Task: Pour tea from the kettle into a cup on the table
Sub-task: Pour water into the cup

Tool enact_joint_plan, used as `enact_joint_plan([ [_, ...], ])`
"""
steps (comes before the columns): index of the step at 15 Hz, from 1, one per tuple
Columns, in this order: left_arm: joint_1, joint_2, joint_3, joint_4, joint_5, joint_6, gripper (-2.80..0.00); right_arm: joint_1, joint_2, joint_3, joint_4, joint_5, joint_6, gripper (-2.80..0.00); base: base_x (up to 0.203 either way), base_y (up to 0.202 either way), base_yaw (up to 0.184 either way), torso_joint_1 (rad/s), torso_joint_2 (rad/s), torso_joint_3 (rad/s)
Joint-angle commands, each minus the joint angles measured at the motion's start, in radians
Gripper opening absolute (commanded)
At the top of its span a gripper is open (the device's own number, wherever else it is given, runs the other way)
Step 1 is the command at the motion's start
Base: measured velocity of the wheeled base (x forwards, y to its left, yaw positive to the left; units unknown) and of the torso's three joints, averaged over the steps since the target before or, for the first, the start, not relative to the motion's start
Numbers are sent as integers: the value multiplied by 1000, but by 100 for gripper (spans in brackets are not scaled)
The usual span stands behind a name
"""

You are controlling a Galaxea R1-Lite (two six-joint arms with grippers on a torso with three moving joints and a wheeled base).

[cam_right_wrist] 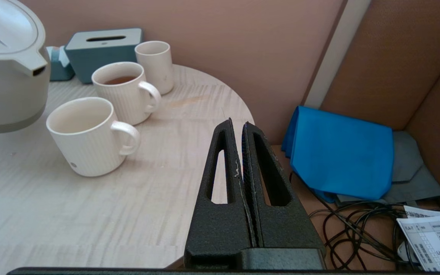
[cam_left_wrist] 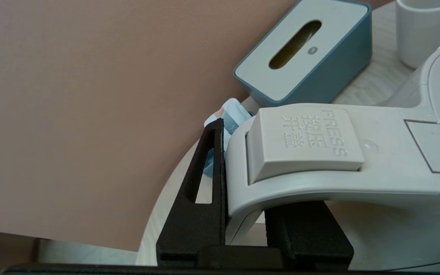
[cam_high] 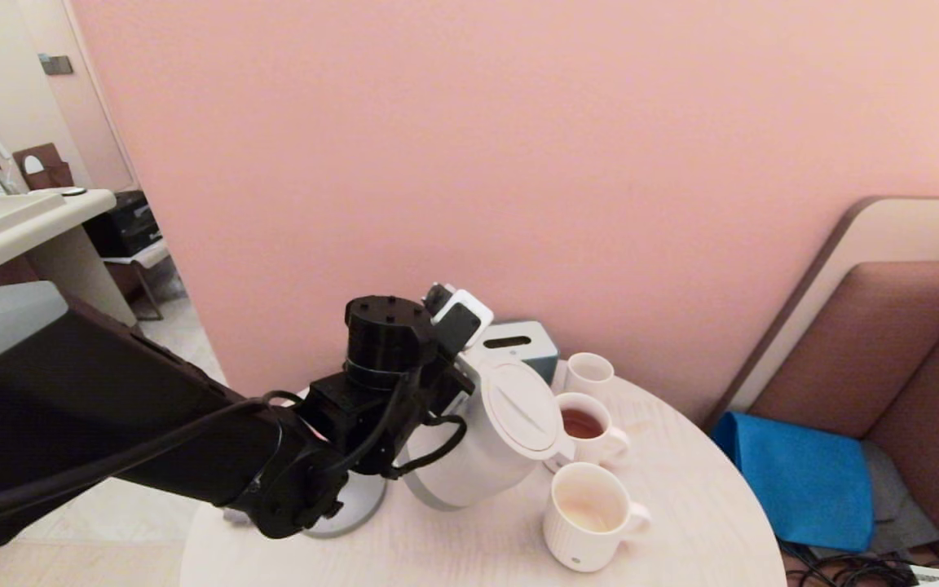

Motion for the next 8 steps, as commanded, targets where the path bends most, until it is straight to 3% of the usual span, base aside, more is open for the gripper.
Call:
enact_joint_plan([
  [1, 0, 17, -11, -5, 3, 25, -280, 1, 1, 0, 0, 0, 0, -280, 0, 0, 0, 0, 0, 0],
  [8, -29, 48, -56, -7, 2, 98, -280, 1, 1, 0, 0, 0, 0, -280, 0, 0, 0, 0, 0, 0],
])
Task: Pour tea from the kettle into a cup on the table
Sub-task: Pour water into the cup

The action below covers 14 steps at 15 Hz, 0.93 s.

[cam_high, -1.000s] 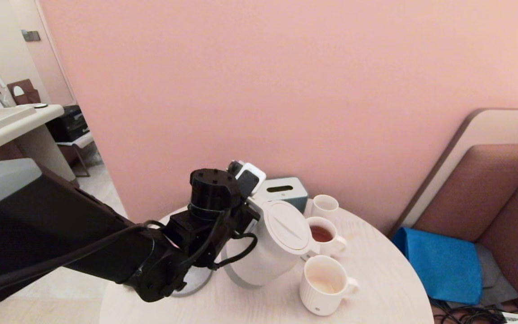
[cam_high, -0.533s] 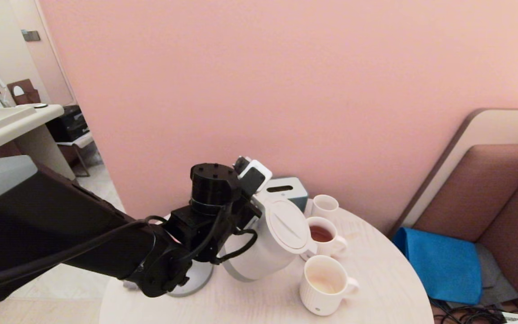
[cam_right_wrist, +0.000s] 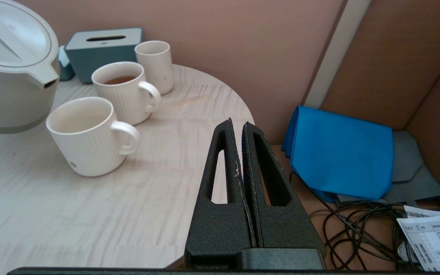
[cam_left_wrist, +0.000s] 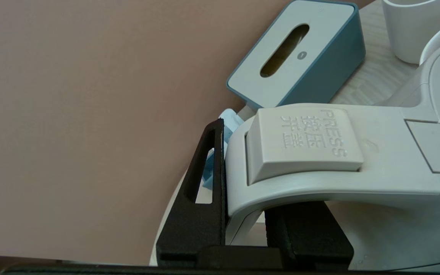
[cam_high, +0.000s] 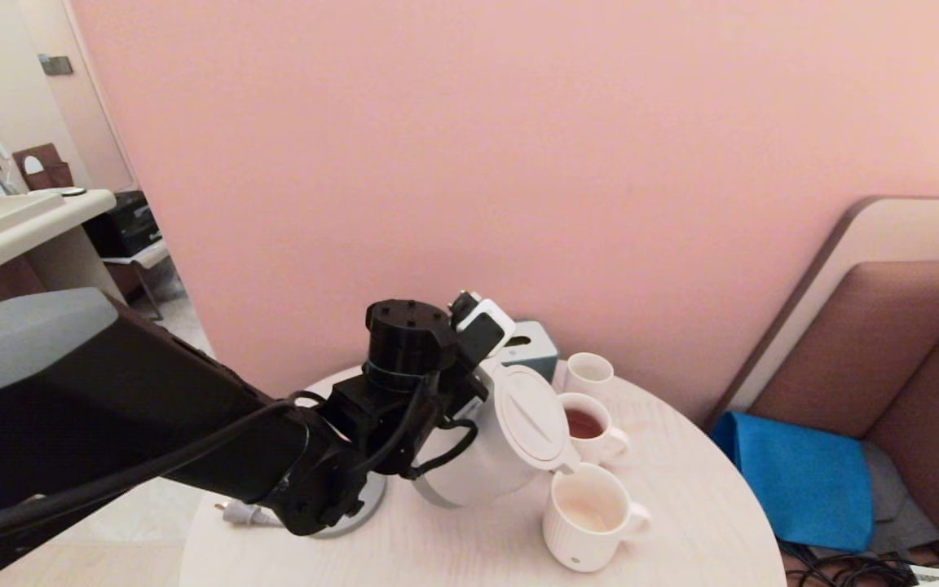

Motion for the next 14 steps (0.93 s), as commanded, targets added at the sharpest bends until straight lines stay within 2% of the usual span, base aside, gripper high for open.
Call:
enact_joint_plan([
  [1, -9, 6, -15, -4, 3, 19, -280, 0, 1, 0, 0, 0, 1, -280, 0, 0, 0, 0, 0, 0],
  [6, -21, 1, -28, -4, 3, 93, -280, 0, 1, 0, 0, 0, 1, -280, 0, 0, 0, 0, 0, 0],
  [9, -38, 2, -52, 2, 4, 104, -280, 0, 1, 0, 0, 0, 1, -280, 0, 0, 0, 0, 0, 0],
  [14, -50, 4, -69, 0, 5, 173, -280, 0, 1, 0, 0, 0, 1, -280, 0, 0, 0, 0, 0, 0],
])
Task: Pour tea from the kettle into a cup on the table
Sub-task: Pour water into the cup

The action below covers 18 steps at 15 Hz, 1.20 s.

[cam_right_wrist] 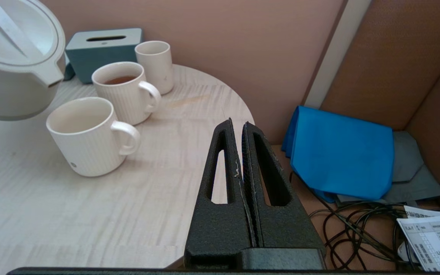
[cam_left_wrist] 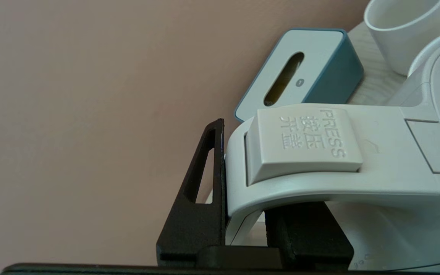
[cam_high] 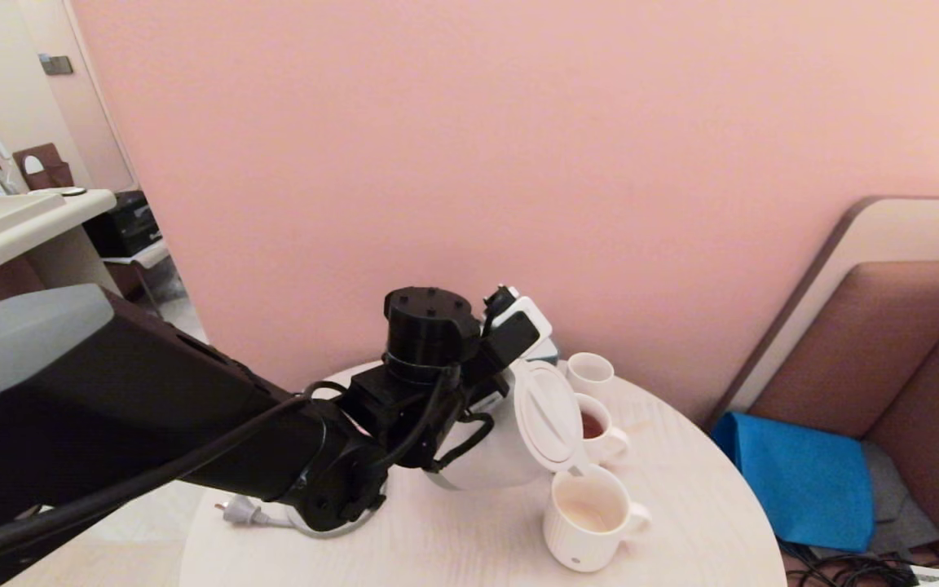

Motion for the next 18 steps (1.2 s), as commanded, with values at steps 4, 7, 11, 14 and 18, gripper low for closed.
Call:
enact_joint_plan([
  [4, -2, 1, -12, -4, 2, 66, -280, 0, 1, 0, 0, 0, 1, -280, 0, 0, 0, 0, 0, 0],
  [7, -7, 5, -28, -1, 1, 88, -280, 0, 1, 0, 0, 0, 1, -280, 0, 0, 0, 0, 0, 0],
  [11, -14, 20, -74, 2, 1, 124, -280, 0, 1, 0, 0, 0, 1, -280, 0, 0, 0, 0, 0, 0],
  [14, -24, 21, -87, 2, 0, 163, -280, 0, 1, -1, 0, 0, 1, -280, 0, 0, 0, 0, 0, 0],
  [18, -30, 21, -84, 1, 0, 214, -280, 0, 1, 0, 0, 0, 1, -280, 0, 0, 0, 0, 0, 0],
])
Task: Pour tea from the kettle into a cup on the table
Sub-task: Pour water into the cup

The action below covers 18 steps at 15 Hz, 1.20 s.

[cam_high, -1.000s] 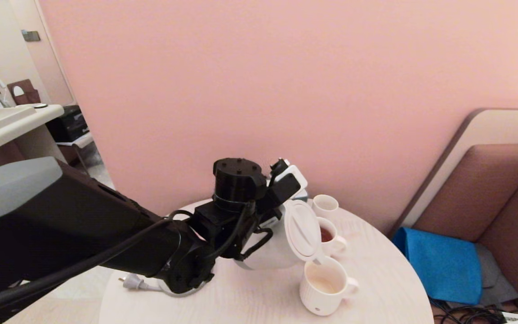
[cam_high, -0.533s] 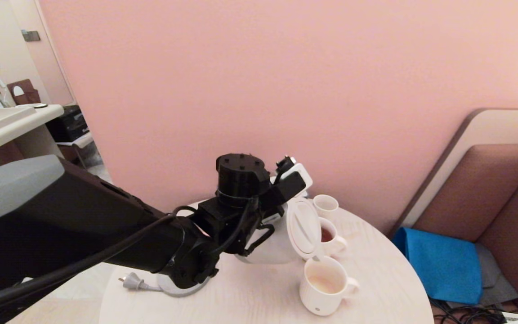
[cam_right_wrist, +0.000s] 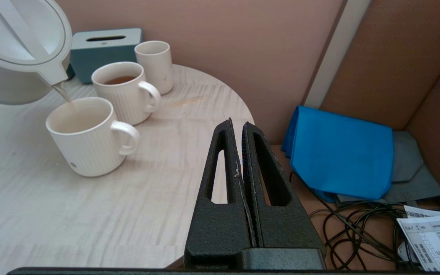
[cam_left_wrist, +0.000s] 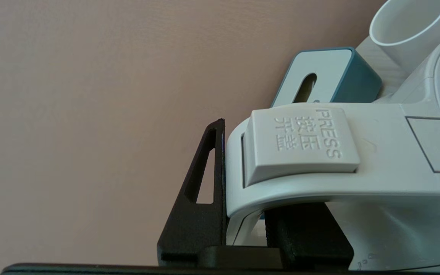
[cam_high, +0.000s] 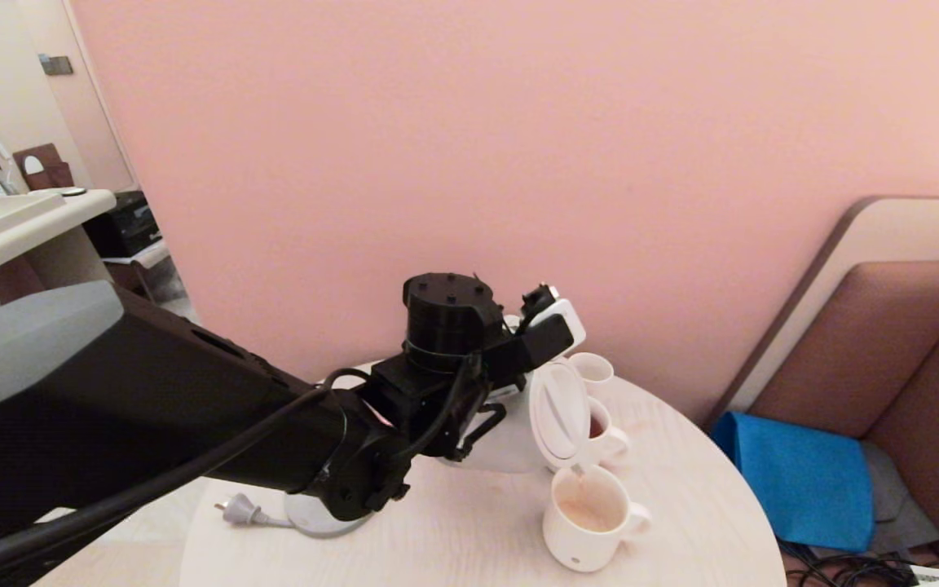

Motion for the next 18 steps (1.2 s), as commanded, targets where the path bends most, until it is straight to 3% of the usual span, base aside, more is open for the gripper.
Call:
enact_joint_plan([
  [1, -4, 1, 0, -5, 3, 22, -280, 0, 1, 0, 0, 0, 0, -280, 0, 0, 0, 0, 0, 0],
  [18, -28, 20, 0, -7, 6, 74, -280, 0, 1, 0, 0, 0, 0, -280, 0, 0, 0, 0, 0, 0],
])
